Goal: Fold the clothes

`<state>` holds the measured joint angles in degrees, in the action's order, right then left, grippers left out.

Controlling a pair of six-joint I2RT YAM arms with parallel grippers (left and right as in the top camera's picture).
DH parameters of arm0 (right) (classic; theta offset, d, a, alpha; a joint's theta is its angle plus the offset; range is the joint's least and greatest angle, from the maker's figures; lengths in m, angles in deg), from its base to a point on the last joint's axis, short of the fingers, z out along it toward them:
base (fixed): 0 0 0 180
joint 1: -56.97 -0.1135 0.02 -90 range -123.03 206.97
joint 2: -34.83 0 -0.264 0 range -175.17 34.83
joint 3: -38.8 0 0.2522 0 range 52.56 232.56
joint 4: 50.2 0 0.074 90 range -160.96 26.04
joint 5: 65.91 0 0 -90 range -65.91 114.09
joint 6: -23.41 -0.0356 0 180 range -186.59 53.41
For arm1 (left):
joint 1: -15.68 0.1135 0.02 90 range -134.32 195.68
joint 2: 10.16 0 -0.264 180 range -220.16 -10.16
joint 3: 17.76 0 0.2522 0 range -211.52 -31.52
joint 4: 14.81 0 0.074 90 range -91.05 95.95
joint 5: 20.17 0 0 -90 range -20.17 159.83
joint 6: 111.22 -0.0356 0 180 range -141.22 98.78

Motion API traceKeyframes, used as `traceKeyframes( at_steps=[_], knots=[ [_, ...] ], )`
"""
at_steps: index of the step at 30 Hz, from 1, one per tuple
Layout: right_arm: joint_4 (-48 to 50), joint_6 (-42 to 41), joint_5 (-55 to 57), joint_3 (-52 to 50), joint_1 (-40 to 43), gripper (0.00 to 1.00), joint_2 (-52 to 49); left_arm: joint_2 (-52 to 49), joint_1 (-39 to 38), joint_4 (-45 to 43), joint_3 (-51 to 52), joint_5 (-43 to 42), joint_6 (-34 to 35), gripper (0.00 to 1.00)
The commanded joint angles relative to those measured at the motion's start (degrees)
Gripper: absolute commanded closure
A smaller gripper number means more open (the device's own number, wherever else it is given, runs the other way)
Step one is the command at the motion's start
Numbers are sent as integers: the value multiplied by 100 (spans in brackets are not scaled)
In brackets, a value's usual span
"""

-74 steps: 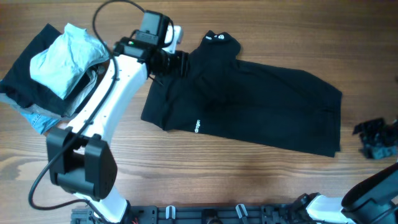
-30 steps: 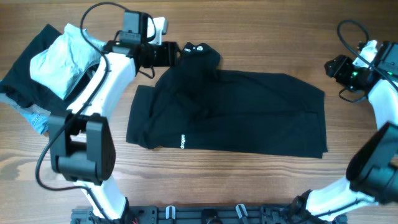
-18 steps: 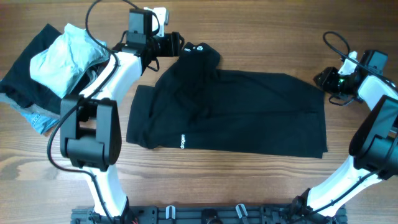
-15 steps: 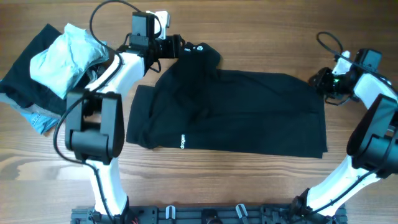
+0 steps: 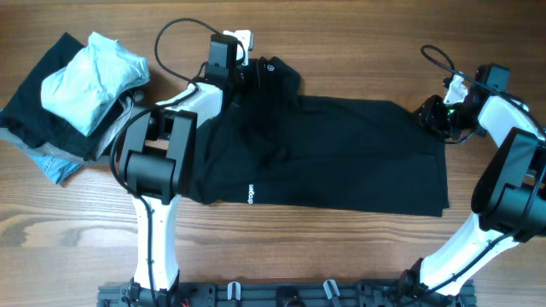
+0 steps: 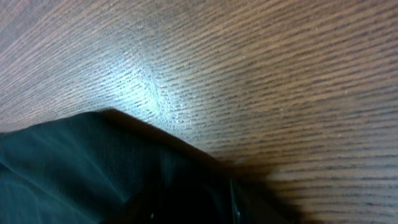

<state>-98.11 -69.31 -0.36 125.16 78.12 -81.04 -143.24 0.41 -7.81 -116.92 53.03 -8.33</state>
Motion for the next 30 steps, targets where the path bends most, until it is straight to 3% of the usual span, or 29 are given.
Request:
traceKeyframes(
  at_steps=[1, 7, 11, 20, 26, 30],
  knots=[
    [-144, -24, 273, -177, -35, 64, -269, 68, 98, -282, -11, -210, 586, 96],
    [-155, -22, 691, -155, -31, 96, 79, 1126, 463, -243, -11, -1213, 581, 96],
    [-98, -26, 691, -155, -28, 95, 487, 1790, 632, 328, -11, -1725, 553, 96],
    [-151, -328, 855, -155, 63, 96, 1617, 2218, 656, 3582, -11, -1333, -640, 95],
    [-1436, -691, 1338, -155, 63, 96, 1720, 2430, 656, 4577, -11, -1298, -1003, 96],
    [-2531, -1067, 2024, -155, 63, 96, 1727, 2509, 656, 5794, -11, -282, -1119, 96]
  ],
)
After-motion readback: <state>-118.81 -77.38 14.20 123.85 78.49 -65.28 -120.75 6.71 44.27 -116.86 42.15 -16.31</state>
